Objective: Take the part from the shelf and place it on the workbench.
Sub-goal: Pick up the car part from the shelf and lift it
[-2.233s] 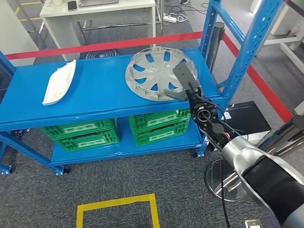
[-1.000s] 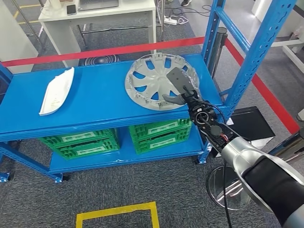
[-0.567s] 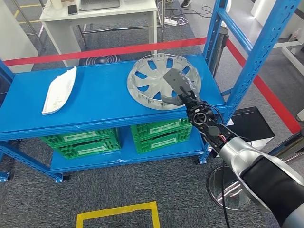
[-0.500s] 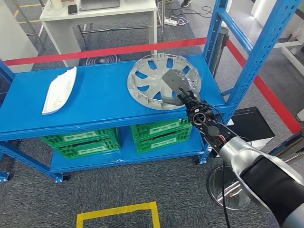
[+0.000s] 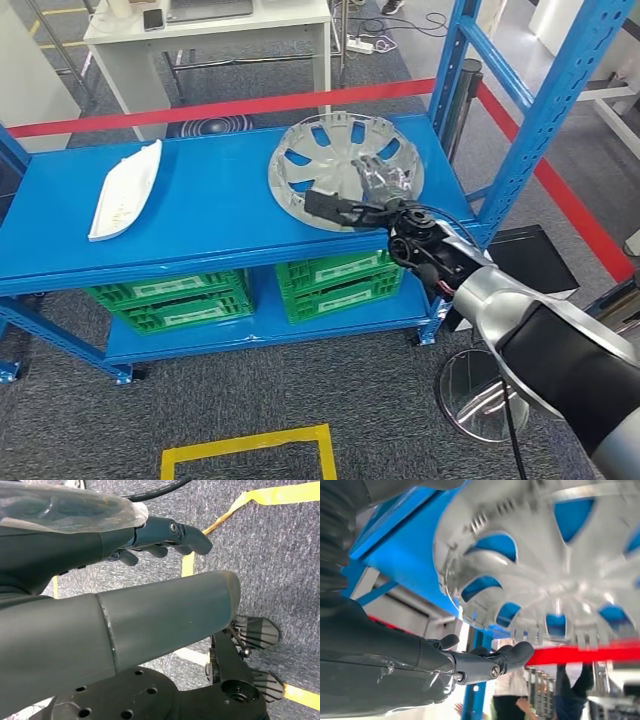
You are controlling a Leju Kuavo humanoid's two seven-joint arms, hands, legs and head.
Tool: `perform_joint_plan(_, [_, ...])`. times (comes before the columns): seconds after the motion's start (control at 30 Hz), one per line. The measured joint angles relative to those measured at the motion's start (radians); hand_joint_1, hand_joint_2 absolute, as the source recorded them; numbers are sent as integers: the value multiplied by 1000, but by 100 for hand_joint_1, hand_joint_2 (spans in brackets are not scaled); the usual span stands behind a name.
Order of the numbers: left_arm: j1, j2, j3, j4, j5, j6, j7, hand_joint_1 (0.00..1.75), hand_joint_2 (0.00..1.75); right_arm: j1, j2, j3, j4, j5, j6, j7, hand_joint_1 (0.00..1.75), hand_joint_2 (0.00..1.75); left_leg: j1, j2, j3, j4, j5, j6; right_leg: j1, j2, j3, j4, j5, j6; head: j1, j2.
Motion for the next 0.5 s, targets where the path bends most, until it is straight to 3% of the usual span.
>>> perform_joint_plan(0.5, [0,5,-20,0,15,-1,0,0,0,-17,19,87,158,62,30,-10,0,175,0,-1,0,0,0,0,0,-1,0,0,0,0,0,0])
